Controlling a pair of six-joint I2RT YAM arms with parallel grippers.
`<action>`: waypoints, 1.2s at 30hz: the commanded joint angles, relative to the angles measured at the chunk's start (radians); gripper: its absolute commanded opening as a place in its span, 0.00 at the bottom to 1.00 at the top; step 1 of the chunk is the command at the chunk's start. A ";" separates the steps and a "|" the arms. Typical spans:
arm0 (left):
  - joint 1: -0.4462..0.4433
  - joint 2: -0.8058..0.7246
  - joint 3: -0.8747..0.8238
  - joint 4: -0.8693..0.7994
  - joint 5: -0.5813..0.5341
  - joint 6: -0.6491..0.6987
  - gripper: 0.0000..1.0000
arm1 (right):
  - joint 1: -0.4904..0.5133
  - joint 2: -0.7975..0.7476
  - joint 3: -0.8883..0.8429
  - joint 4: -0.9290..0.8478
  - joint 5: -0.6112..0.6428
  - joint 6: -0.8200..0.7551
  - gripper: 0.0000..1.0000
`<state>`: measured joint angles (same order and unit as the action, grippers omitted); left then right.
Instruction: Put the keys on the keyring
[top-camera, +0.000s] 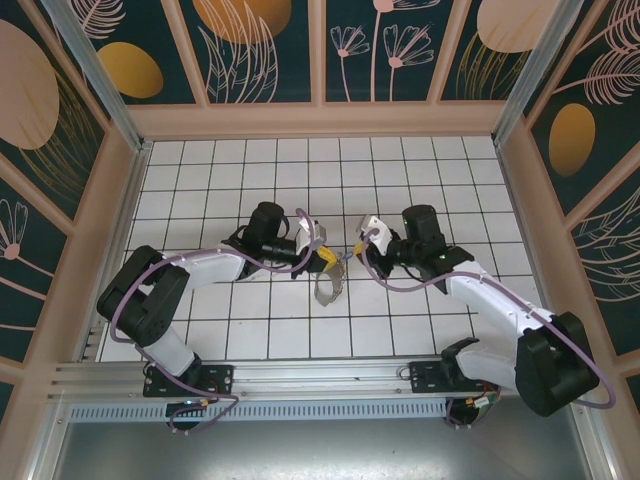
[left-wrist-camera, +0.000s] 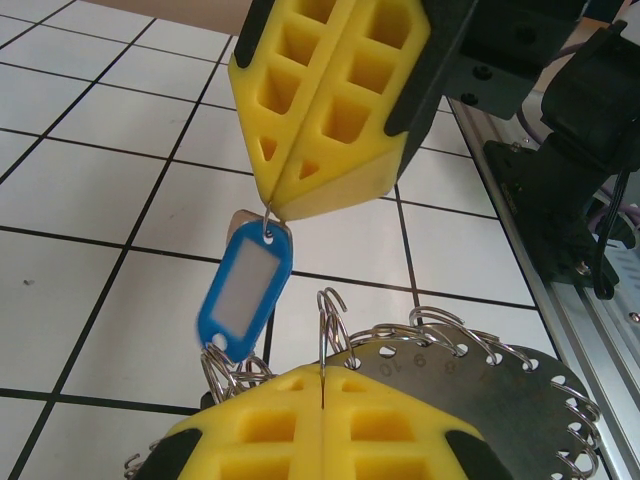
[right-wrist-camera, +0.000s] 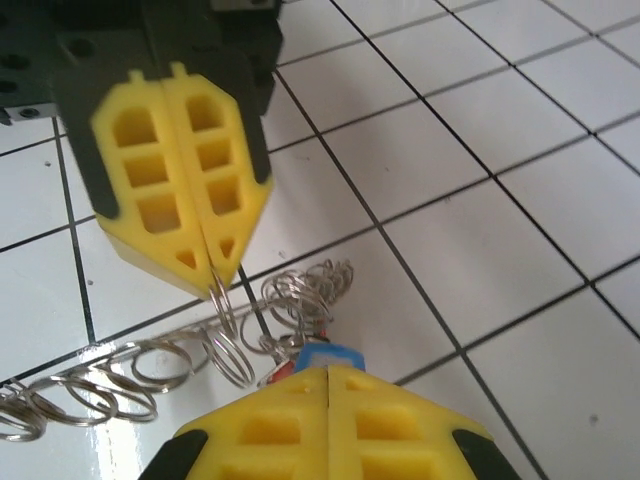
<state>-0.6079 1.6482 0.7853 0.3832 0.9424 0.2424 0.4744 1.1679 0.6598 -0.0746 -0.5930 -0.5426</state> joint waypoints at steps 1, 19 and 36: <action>-0.001 -0.014 0.029 0.008 0.041 0.019 0.00 | 0.030 0.020 -0.009 0.077 -0.021 -0.064 0.00; -0.001 -0.011 0.032 0.019 0.023 -0.017 0.00 | 0.043 0.069 0.027 0.052 -0.148 -0.076 0.00; -0.001 -0.007 0.040 0.020 0.035 -0.017 0.00 | 0.096 0.111 0.043 0.162 -0.013 0.024 0.00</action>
<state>-0.6041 1.6482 0.7872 0.3771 0.9375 0.2298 0.5488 1.2541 0.6693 0.0448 -0.6285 -0.5404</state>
